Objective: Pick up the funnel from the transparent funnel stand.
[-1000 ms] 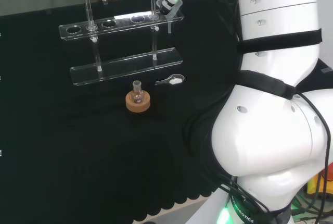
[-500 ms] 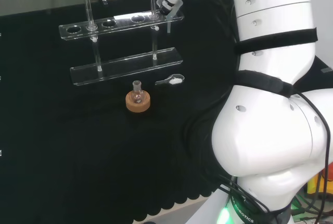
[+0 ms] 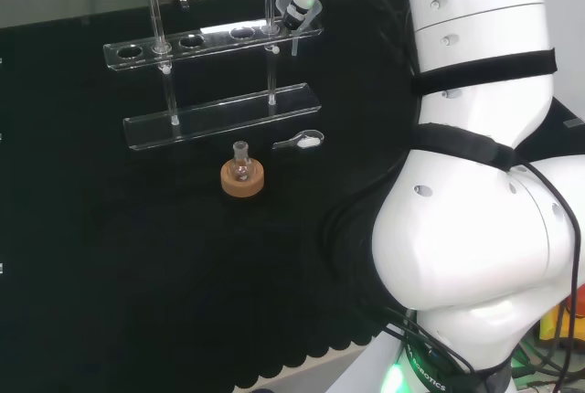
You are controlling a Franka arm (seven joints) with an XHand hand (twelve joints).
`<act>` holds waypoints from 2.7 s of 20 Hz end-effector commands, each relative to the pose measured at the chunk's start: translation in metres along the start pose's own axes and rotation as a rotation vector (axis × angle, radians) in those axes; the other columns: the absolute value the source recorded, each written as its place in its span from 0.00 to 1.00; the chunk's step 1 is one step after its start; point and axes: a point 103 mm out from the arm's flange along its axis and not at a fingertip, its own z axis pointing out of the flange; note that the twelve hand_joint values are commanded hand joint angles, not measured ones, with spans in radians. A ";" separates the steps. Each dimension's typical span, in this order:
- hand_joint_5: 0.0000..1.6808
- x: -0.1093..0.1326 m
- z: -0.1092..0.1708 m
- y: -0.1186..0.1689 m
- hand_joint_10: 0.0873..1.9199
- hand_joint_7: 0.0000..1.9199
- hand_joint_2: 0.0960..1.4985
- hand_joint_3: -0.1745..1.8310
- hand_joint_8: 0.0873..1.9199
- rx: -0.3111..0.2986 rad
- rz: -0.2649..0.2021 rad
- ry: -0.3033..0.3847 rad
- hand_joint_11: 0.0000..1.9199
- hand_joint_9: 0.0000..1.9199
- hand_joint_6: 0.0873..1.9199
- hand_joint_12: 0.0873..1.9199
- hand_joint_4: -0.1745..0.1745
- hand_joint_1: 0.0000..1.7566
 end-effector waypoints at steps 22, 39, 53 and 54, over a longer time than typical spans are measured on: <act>0.08 0.004 -0.001 -0.008 0.31 0.03 0.40 0.31 0.32 0.006 0.002 -0.022 0.17 0.24 0.00 0.69 0.43 0.38; 0.20 0.007 -0.002 -0.003 0.31 0.20 0.41 0.33 0.36 -0.049 0.002 -0.076 0.19 0.37 0.00 0.68 0.44 0.44; 0.40 0.008 -0.006 -0.005 0.40 0.32 0.42 0.34 0.60 -0.102 0.034 -0.109 0.22 0.44 0.26 0.65 0.41 0.47; 0.41 0.007 -0.008 -0.007 0.41 0.32 0.42 0.34 0.62 -0.120 0.038 -0.111 0.23 0.45 0.35 0.65 0.40 0.48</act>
